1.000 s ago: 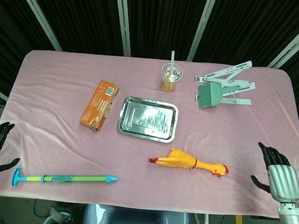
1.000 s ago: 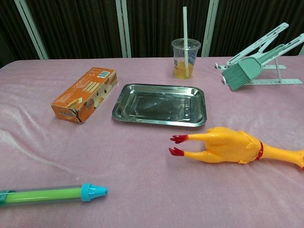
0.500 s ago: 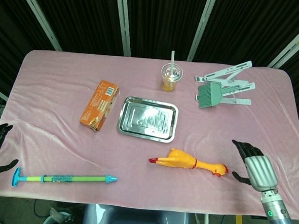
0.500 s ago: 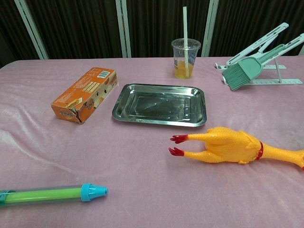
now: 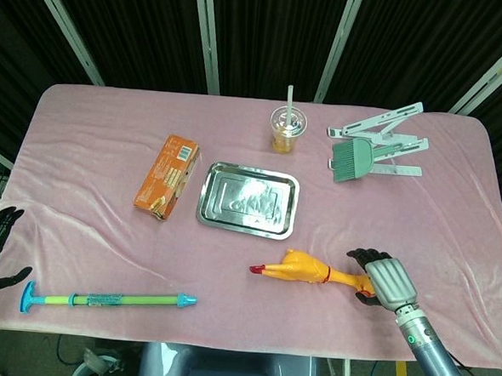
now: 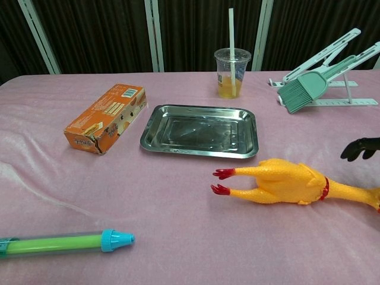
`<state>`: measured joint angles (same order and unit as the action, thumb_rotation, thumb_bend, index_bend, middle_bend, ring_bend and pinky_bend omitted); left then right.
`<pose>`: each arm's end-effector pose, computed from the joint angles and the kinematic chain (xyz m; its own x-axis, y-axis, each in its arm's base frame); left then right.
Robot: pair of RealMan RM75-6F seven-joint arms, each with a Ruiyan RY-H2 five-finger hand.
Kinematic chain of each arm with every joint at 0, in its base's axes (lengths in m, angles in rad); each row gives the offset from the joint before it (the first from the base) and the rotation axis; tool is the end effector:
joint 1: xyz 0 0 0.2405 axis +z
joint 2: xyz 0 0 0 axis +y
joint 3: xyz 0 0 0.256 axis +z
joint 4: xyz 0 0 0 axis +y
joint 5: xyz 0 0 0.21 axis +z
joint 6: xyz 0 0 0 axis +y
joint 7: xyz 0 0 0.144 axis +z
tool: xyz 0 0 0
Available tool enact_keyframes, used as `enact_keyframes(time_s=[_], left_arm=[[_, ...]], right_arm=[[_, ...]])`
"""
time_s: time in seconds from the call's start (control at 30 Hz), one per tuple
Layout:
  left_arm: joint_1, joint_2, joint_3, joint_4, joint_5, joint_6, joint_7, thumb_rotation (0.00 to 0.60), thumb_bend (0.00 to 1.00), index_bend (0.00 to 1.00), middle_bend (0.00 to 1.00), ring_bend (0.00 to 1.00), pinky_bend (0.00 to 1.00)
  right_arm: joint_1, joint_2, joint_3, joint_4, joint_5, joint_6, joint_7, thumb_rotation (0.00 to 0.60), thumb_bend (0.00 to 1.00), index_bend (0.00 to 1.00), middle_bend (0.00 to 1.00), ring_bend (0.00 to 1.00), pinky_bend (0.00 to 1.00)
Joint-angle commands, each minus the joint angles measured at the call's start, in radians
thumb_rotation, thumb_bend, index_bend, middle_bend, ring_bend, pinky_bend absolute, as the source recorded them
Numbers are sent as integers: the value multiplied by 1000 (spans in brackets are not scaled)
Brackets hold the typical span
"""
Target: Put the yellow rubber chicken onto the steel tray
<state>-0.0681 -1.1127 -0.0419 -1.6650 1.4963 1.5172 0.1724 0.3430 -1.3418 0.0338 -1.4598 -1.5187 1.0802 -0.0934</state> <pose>-0.3033 0.1734 0.1596 0.5076 -0.0109 0.8615 0.8616 0.0088 -0.5075 -0.2812 -0.2449 0.0432 0.4894 -0.2965 0.8201 -0.8639 -0.2932 0.4095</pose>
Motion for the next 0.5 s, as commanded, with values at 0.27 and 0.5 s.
enact_keyframes(time_s=[0.27,0.5], left_arm=[[-4,-11,-2,25,-14,-16,-20,600,24,119,110,33,0],[-10,-21,-3,42,-22,-28,-32,600,24,120,110,33,0]], right_arm=[[36,-45,-2,22,7,-26,-6,600,208,318,325,332,416],[65,-63,6,25,31,-62,-16,600,208,325,329,343,425]])
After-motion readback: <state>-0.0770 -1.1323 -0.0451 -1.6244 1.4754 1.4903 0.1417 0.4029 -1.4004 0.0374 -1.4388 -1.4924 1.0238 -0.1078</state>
